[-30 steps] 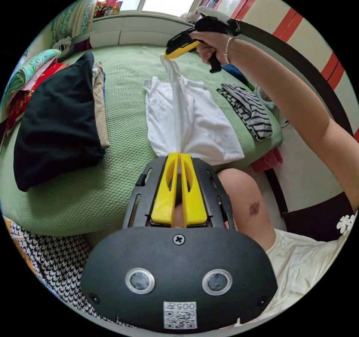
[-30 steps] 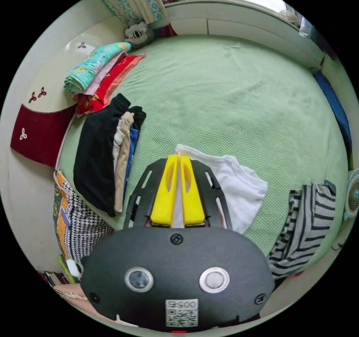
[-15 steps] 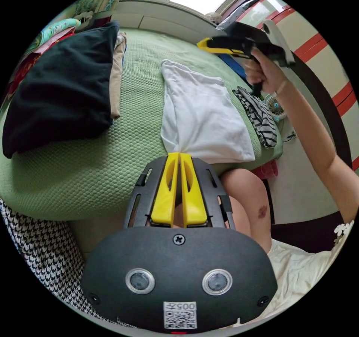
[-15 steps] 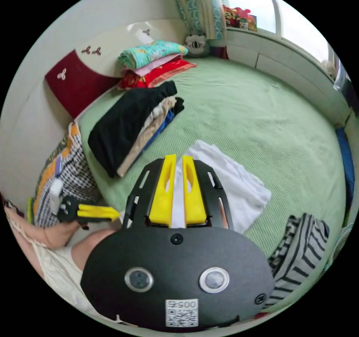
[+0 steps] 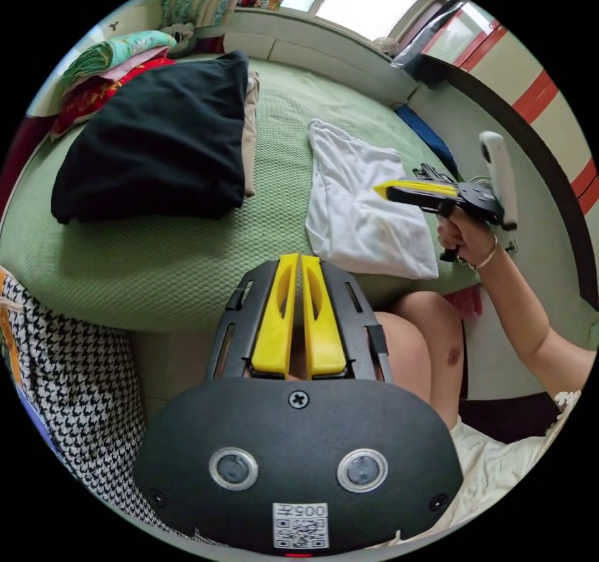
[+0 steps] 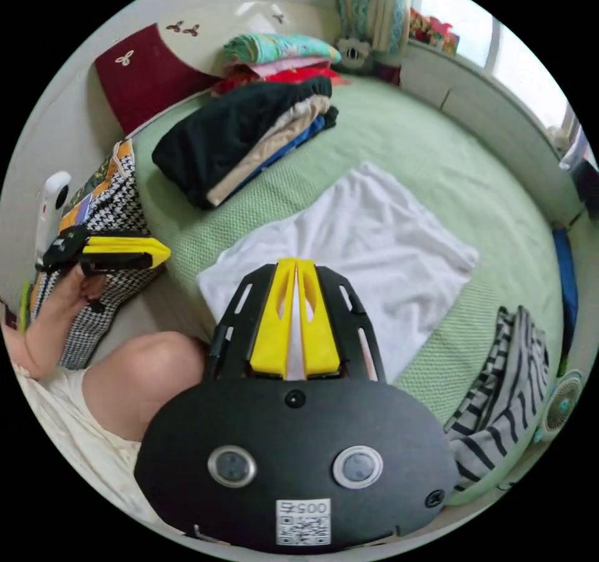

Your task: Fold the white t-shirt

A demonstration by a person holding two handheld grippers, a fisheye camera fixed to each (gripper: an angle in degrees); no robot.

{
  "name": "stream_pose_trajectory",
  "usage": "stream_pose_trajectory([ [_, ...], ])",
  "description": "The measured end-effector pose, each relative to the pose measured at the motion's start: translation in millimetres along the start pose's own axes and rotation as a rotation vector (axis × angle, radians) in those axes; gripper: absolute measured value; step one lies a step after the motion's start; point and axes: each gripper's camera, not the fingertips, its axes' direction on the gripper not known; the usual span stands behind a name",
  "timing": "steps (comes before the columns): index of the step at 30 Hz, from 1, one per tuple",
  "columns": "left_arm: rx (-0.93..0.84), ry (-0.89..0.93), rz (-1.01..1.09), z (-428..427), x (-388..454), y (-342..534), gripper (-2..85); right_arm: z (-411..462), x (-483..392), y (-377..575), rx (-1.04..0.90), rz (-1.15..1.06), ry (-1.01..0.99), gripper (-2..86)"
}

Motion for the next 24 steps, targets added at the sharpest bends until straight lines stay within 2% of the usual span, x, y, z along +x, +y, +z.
stream_pose_trajectory([
  [4,-0.002,0.057,0.046,7.1,12.4,-7.5,9.6,-42.8,-4.1,40.8,0.137,0.031,0.173,-0.5],
  [7,-0.054,0.088,0.066,21.0,24.6,-16.4,13.0,-51.2,5.2,67.5,0.135,0.077,0.251,4.4],
  [11,-0.071,0.058,0.066,29.8,32.7,-24.2,14.5,-59.9,42.6,93.4,0.131,0.214,0.178,12.2],
  [16,-0.075,0.064,0.024,38.2,27.6,-31.3,17.7,-67.0,90.8,100.8,0.237,0.304,0.107,13.4],
  [24,-0.11,0.064,0.02,47.1,28.7,-37.9,14.2,-16.6,156.5,73.5,0.145,0.464,0.034,12.7],
])
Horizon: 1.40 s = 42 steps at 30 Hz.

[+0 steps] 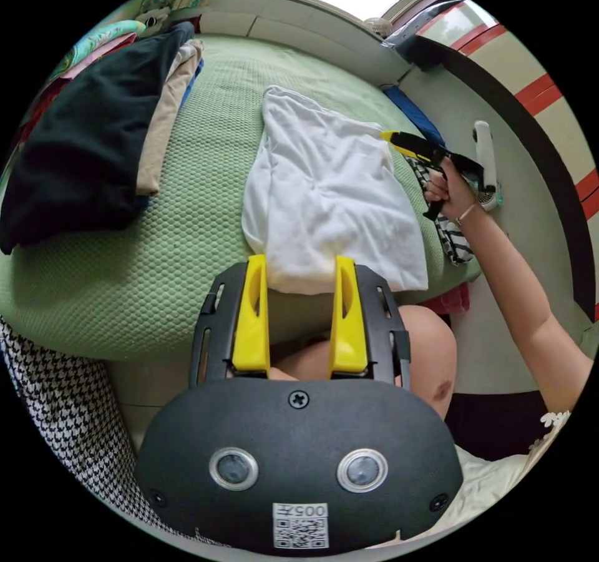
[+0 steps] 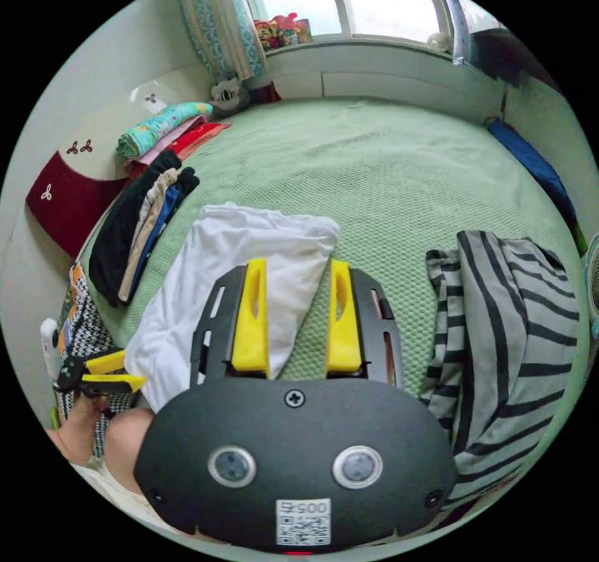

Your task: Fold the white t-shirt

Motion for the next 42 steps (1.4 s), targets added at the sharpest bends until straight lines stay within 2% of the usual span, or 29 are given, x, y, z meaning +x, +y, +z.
stream_pose_trajectory([
  [4,-0.047,-0.008,0.042,2.3,0.4,-9.1,9.8,31.4,0.9,-8.6,-0.087,0.033,-0.001,10.6],
  [9,-0.077,0.1,0.042,-7.9,-11.7,-18.9,6.2,23.6,-26.9,-4.9,-0.043,-0.042,0.031,2.9],
  [13,0.0,0.094,0.06,-43.7,-7.8,-9.2,5.6,-12.5,-47.3,-8.2,0.018,-0.076,0.046,-0.7],
  [29,0.267,0.077,0.126,-217.1,-30.1,45.6,5.5,-156.3,-220.5,-54.4,0.244,-0.346,0.093,-0.9],
  [37,0.451,-0.078,0.101,-352.3,-83.5,47.6,5.7,-183.6,-349.6,-144.8,0.37,-0.467,0.013,-0.7],
  [39,0.46,-0.107,0.083,-369.9,-99.8,38.1,5.7,-179.5,-371.3,-175.0,0.375,-0.452,-0.003,-0.1],
  [42,0.381,-0.144,-0.008,-362.3,-145.1,9.8,5.9,-142.2,-390.2,-226.9,0.281,-0.366,-0.044,2.6],
])
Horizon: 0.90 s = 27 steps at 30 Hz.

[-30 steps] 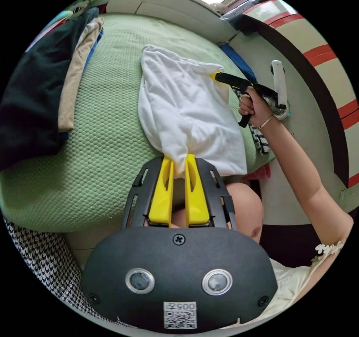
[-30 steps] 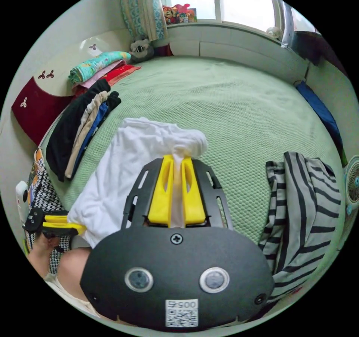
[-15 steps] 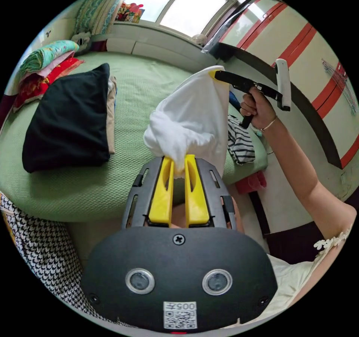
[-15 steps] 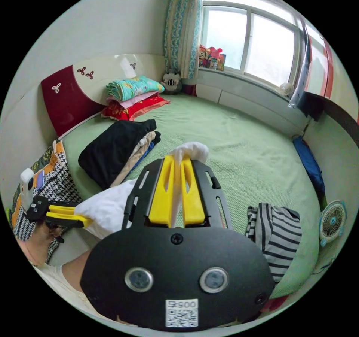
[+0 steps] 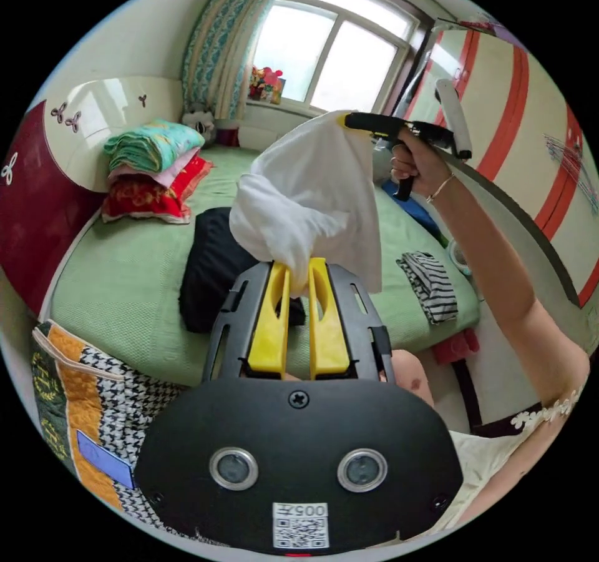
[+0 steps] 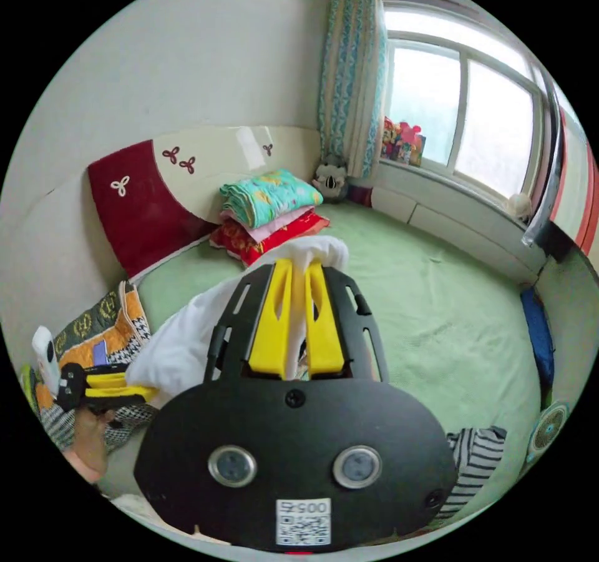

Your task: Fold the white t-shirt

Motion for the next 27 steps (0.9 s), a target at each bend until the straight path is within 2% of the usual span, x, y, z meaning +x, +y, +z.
stream_pose_trajectory([
  [2,-0.076,-0.035,-0.039,35.6,-30.0,-6.2,6.0,64.7,5.9,-6.0,-0.176,0.071,-0.034,5.5],
  [4,-0.226,-0.097,-0.112,90.9,-68.9,-4.2,6.2,106.1,3.6,12.0,-0.277,0.072,-0.026,6.8],
  [6,-0.292,-0.119,-0.117,114.5,-85.0,2.1,6.3,133.1,-4.7,43.9,-0.324,0.044,-0.065,7.4],
  [10,-0.25,-0.086,-0.048,108.9,-89.1,5.5,6.5,154.2,-30.9,139.3,-0.387,-0.056,-0.232,10.1],
  [14,-0.277,-0.093,-0.007,105.6,-85.8,-1.8,6.7,170.2,-51.5,191.2,-0.454,-0.038,-0.287,8.2],
  [17,-0.289,-0.092,0.007,102.0,-81.4,-7.2,6.7,180.5,-60.8,191.1,-0.465,-0.033,-0.235,0.4],
  [19,-0.267,-0.074,0.001,92.2,-78.3,-9.8,6.7,177.3,-62.8,185.0,-0.47,-0.042,-0.242,-0.9],
  [23,-0.244,-0.051,0.001,80.7,-75.0,-3.1,7.9,147.8,-60.5,187.2,-0.405,-0.028,-0.207,-1.3],
  [27,-0.222,0.033,-0.034,89.2,-90.8,27.0,12.3,157.0,-54.6,212.8,-0.374,0.055,-0.214,0.1],
])
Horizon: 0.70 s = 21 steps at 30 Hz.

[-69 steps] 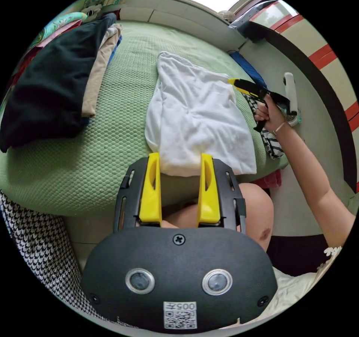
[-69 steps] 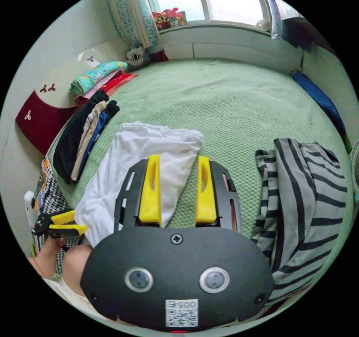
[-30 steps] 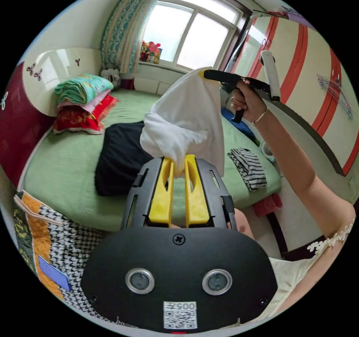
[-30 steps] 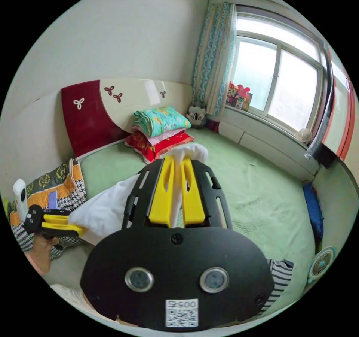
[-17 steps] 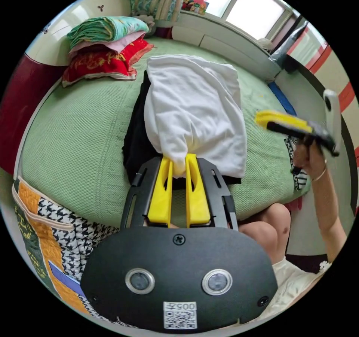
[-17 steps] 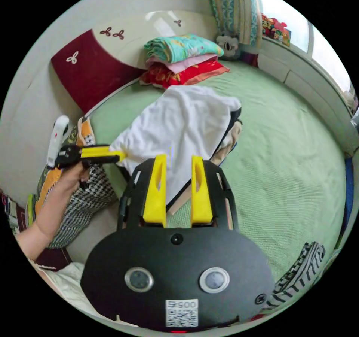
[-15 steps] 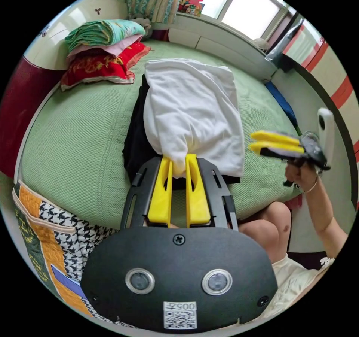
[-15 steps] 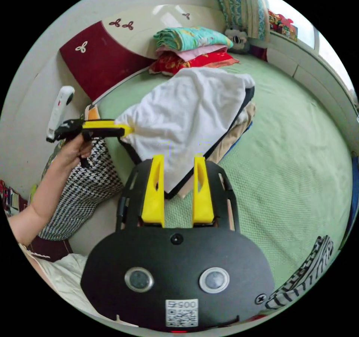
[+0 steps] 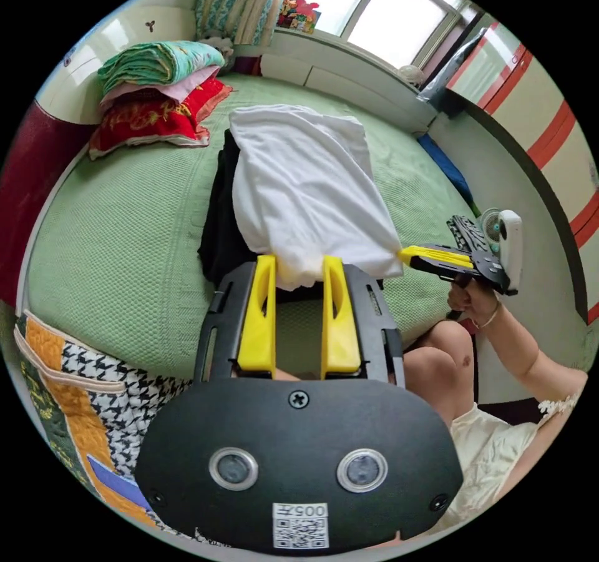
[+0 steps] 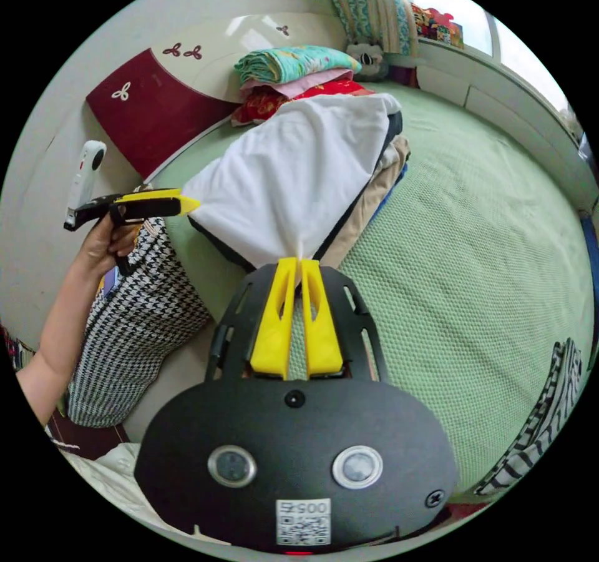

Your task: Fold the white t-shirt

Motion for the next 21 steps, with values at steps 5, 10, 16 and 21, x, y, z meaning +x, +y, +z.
stream_pose_trajectory([
  [5,0.09,-0.018,-0.135,-17.5,-9.1,44.9,11.8,1.9,-6.1,45.4,0.082,0.026,0.046,2.4],
  [10,0.176,-0.173,-0.051,-42.4,50.1,80.7,14.1,-46.7,-8.8,105.7,0.187,0.024,0.149,1.9],
  [16,0.264,-0.221,0.23,-22.5,196.0,64.2,9.5,-105.9,-1.3,171.0,0.338,0.206,0.401,-0.5],
  [21,0.334,-0.134,0.382,20.3,311.2,32.5,2.2,-131.8,-10.1,208.2,0.369,0.243,0.578,-0.9],
])
